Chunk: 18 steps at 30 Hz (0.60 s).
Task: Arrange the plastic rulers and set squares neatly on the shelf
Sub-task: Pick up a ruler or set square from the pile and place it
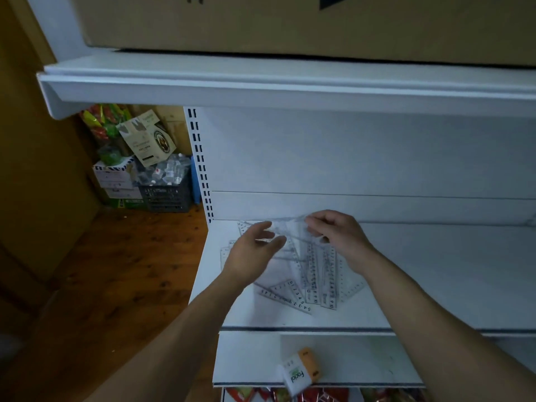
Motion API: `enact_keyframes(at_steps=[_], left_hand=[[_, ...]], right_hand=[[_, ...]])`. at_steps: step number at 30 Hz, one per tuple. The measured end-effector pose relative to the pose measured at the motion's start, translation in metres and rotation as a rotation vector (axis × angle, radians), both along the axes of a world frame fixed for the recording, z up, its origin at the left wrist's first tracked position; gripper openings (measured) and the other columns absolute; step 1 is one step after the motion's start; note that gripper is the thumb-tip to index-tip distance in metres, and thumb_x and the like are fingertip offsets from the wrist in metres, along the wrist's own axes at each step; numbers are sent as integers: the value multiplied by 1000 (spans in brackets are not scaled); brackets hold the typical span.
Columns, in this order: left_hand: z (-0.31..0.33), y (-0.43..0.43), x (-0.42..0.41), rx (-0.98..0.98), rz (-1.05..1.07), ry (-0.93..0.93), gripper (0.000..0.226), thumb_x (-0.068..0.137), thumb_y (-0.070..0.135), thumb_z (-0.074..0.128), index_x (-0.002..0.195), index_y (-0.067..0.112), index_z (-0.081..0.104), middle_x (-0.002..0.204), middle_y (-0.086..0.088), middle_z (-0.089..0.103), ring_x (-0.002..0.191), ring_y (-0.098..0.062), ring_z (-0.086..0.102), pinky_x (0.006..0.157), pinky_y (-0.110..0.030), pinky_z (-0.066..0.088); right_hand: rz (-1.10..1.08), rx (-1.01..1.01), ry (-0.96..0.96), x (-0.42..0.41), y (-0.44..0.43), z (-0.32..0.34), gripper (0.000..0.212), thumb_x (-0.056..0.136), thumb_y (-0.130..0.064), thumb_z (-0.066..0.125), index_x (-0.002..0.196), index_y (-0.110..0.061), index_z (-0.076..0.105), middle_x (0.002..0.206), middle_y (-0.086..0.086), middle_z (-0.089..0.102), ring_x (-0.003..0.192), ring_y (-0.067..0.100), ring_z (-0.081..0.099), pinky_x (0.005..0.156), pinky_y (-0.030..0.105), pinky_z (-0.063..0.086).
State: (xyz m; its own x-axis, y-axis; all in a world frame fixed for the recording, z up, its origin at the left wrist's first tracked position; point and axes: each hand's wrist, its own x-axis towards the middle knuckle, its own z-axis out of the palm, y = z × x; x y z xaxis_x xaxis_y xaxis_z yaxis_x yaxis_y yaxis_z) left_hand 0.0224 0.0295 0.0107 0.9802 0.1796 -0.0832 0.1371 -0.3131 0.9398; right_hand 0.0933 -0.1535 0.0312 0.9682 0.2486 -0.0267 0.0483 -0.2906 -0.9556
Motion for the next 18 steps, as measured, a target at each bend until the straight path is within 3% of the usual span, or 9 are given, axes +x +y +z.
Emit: enact_keyframes(at_steps=[6, 9, 13, 18], left_hand=[[8, -14, -2, -386, 12, -33, 16, 90, 9, 64, 104, 10, 69, 93, -7, 74, 86, -19, 70, 75, -25, 54], [6, -22, -3, -485, 36, -40, 12, 89, 9, 64, 100, 9, 70, 90, -6, 75, 85, -20, 71, 74, -24, 56], [3, -37, -3, -607, 7, -18, 14, 90, 13, 65, 102, 10, 69, 96, -5, 75, 91, -18, 71, 83, -27, 56], [5, -73, 0, -561, -62, -22, 14, 89, 13, 65, 102, 10, 69, 93, -5, 75, 86, -15, 71, 75, -21, 56]], right_hand=[[18, 21, -40, -23, 0, 6, 7, 88, -25, 66, 90, -29, 71, 84, -8, 73, 79, 4, 66, 69, 16, 49], [-45, 37, -11, -33, -14, 4, 9, 87, -27, 67, 93, -32, 69, 92, -7, 72, 86, 8, 67, 74, 20, 51], [-101, 32, 45, -44, -44, 0, 8, 89, -22, 64, 96, -20, 70, 86, -4, 74, 72, 5, 64, 66, 21, 47], [-189, 37, 16, -59, -80, -2, 6, 88, -18, 66, 85, -16, 72, 73, -1, 71, 63, 6, 59, 60, 22, 44]])
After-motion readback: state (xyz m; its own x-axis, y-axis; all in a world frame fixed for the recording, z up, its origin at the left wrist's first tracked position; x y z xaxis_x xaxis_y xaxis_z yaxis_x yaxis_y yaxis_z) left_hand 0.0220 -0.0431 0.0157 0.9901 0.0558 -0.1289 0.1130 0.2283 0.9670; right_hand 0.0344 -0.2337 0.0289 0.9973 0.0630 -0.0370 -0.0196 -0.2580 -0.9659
